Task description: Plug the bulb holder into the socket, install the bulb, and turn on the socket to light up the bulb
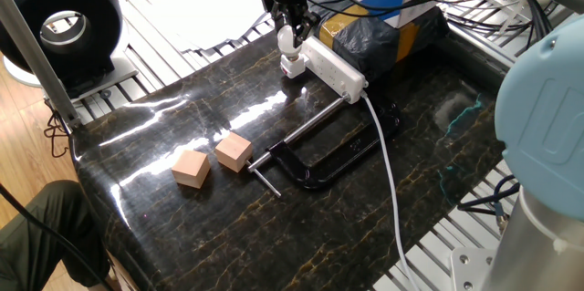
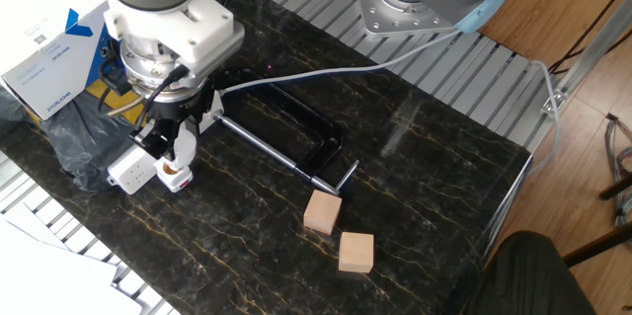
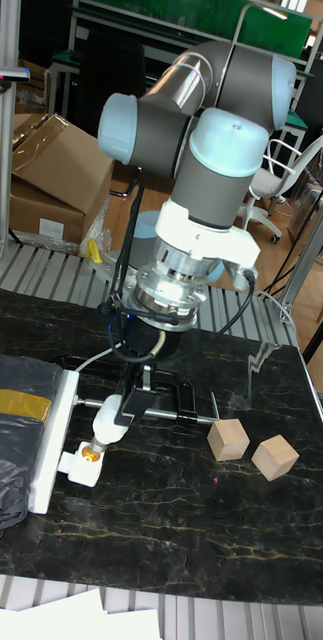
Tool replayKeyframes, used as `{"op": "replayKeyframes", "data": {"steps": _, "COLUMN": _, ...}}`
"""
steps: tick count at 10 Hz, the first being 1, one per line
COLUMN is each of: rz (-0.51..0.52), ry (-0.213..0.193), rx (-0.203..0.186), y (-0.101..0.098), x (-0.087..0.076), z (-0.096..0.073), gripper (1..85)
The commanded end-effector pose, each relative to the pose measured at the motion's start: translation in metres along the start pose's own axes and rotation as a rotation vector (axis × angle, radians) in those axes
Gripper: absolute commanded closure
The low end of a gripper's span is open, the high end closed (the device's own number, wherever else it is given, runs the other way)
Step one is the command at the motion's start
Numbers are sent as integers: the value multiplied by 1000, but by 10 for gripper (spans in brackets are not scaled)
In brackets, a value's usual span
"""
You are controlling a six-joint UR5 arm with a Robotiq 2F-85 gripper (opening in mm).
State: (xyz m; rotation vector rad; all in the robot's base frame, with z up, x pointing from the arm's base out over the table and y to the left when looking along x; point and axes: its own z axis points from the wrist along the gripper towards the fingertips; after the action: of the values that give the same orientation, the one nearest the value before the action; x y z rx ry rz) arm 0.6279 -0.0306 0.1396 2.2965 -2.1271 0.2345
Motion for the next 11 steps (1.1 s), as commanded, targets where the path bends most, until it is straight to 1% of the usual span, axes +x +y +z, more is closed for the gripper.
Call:
{"op": "replayKeyframes", "data": {"steps": 1, "rz": -5, "ry": -12, "rx": 18, "y": -3, "x": -2, "z": -4, "gripper": 847}}
{"op": "replayKeyframes", "data": {"steps": 2, "rz": 2, "ry": -17, "rx": 14, "y": -2, "x": -3, "z": -4, "gripper": 847}}
{"op": "replayKeyframes", "data": {"steps": 3, "rz": 35, "ry": -13, "rx": -10, "y": 4, "x": -2, "z": -4, "gripper": 847}}
{"op": "replayKeyframes", "data": {"steps": 4, "rz": 71, "ry": -24, "rx": -19, "y": 6, "x": -5, "z": -4, "gripper": 847}}
{"op": "replayKeyframes", "data": {"steps": 5, "rz": 68, "ry": -22, "rx": -1, "y": 2, "x": -4, "z": -4, "gripper": 847}}
{"op": "replayKeyframes", "data": {"steps": 6, "rz": 82, "ry": -54, "rx": 13, "y": -2, "x": -13, "z": -4, "gripper": 847}}
{"op": "replayKeyframes", "data": {"steps": 7, "rz": 81, "ry": -54, "rx": 17, "y": -3, "x": -12, "z": -4, "gripper": 847}}
{"op": "replayKeyframes", "data": {"steps": 9, "rz": 64, "ry": -37, "rx": 14, "y": -2, "x": -8, "z": -4, "gripper": 847}}
{"op": "replayKeyframes", "data": {"steps": 11, "rz": 55, "ry": -40, "rx": 11, "y": -8, "x": -4, "z": -3, "gripper": 847}}
